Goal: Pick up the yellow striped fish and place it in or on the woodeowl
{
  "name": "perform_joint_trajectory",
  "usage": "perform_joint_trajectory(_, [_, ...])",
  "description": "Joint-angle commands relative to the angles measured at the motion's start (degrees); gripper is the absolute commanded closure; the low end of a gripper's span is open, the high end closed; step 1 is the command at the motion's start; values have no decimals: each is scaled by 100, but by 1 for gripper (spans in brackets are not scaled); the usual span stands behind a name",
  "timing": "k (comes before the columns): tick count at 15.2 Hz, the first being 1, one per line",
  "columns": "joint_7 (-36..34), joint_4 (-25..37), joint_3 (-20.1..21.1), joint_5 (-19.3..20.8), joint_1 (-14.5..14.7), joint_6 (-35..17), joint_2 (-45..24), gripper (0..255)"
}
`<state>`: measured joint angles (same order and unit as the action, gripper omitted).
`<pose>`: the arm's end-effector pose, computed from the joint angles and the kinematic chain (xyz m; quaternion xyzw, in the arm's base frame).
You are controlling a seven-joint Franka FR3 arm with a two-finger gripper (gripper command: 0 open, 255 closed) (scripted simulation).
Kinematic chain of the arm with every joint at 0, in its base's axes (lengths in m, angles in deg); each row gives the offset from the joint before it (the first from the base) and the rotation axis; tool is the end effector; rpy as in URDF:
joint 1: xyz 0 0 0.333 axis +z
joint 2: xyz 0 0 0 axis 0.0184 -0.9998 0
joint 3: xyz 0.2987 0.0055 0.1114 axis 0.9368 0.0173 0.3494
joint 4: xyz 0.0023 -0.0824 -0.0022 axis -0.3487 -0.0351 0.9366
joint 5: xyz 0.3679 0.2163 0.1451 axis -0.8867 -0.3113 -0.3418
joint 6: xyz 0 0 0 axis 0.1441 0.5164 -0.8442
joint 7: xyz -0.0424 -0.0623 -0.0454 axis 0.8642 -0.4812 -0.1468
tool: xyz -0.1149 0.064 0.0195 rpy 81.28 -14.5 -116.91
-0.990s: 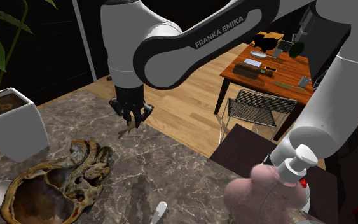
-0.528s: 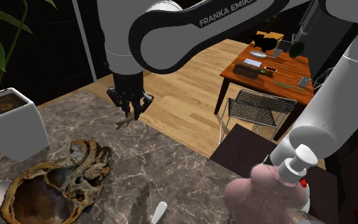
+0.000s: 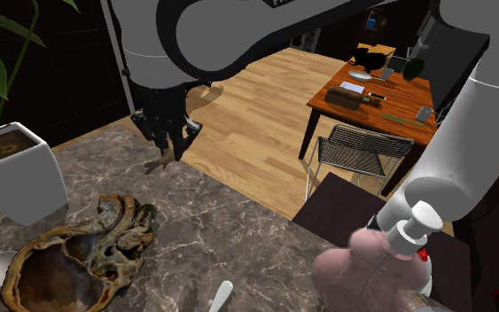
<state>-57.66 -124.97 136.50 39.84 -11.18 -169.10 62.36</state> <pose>0.5192 0.3754 0.4173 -0.8548 0.5182 -0.0277 0.0008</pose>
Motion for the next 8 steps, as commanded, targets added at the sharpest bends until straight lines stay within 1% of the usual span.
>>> perform_joint_trajectory(1, [-414,371,67,328,267,151,-393,255])
perform_joint_trajectory(4, [-961,1099,40,850,818,459,-1086,255])
perform_joint_trajectory(8, [-1491,2240,-128,1427,1692,955,-1986,255])
